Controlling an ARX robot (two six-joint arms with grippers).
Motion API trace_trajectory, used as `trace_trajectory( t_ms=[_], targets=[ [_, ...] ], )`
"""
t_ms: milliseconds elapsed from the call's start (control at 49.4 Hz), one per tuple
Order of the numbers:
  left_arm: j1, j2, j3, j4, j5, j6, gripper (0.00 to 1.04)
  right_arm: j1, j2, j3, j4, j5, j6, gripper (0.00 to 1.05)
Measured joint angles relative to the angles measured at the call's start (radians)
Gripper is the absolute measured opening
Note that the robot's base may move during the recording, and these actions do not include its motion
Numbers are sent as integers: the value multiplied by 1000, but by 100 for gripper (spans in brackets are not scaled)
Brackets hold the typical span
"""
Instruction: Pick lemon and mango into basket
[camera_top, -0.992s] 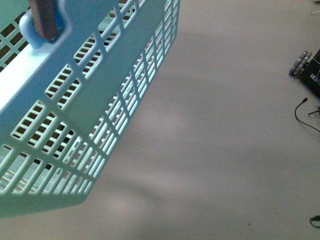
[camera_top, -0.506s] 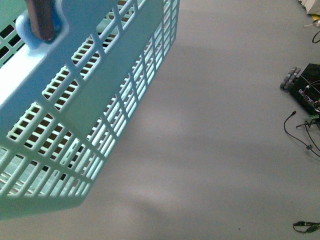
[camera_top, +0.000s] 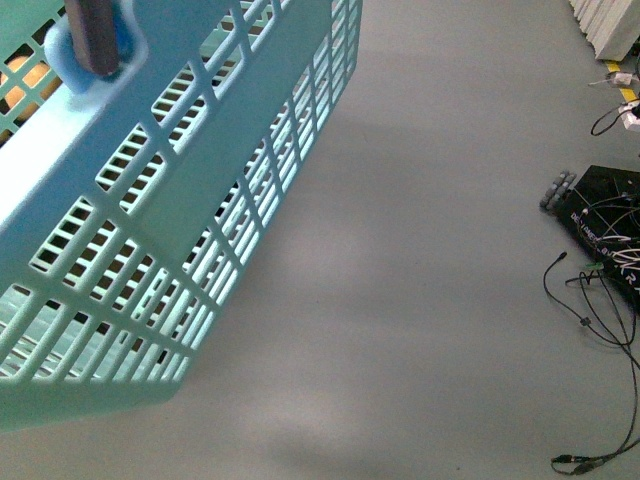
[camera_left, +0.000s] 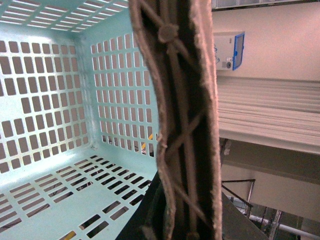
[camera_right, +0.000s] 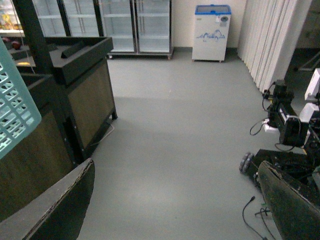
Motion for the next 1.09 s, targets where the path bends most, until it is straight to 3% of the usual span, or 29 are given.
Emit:
trace_trajectory(
  t_ms=[1094],
  targets=[
    [-6, 0, 3, 0, -1, 0, 6, 0, 0, 0, 1, 3, 0, 96]
  ],
)
